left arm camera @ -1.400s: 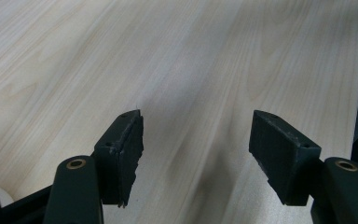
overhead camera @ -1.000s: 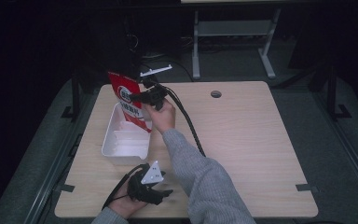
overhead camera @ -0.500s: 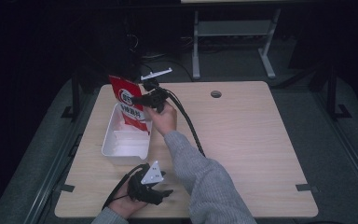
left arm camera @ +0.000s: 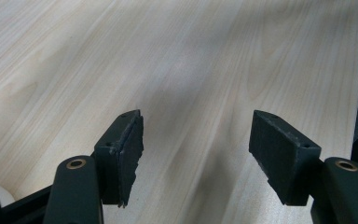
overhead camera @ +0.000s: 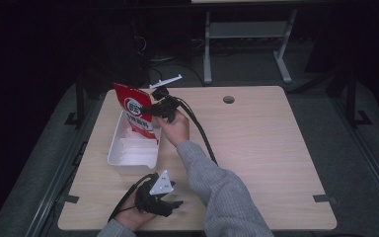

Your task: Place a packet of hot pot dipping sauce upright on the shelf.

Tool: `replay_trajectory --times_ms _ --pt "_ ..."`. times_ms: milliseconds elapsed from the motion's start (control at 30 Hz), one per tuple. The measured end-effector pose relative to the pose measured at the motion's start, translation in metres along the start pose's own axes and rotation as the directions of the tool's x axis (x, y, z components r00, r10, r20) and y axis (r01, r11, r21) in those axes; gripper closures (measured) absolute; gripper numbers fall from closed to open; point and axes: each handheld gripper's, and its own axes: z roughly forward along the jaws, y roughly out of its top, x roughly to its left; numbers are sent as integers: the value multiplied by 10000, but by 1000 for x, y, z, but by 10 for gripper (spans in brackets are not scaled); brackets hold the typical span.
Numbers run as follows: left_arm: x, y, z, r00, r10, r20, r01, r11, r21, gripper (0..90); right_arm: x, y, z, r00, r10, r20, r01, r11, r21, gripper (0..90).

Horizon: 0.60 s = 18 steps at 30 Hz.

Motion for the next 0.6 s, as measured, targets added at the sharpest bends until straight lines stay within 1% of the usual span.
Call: replay_trajectory --times_ms 67,367,600 --pt "0 0 0 10000 11 -7 -11 10000 -3 342 0 -1 0 10000 -46 -4 46 10000 14 892" --pt "0 0 0 10000 -2 -16 2 10000 -6 342 1 -1 -4 9996 -167 248 161 9996 228 892" --pt "0 0 -1 10000 -4 -19 4 10000 -1 342 -1 -2 -5 9995 -102 291 93 9995 301 892"
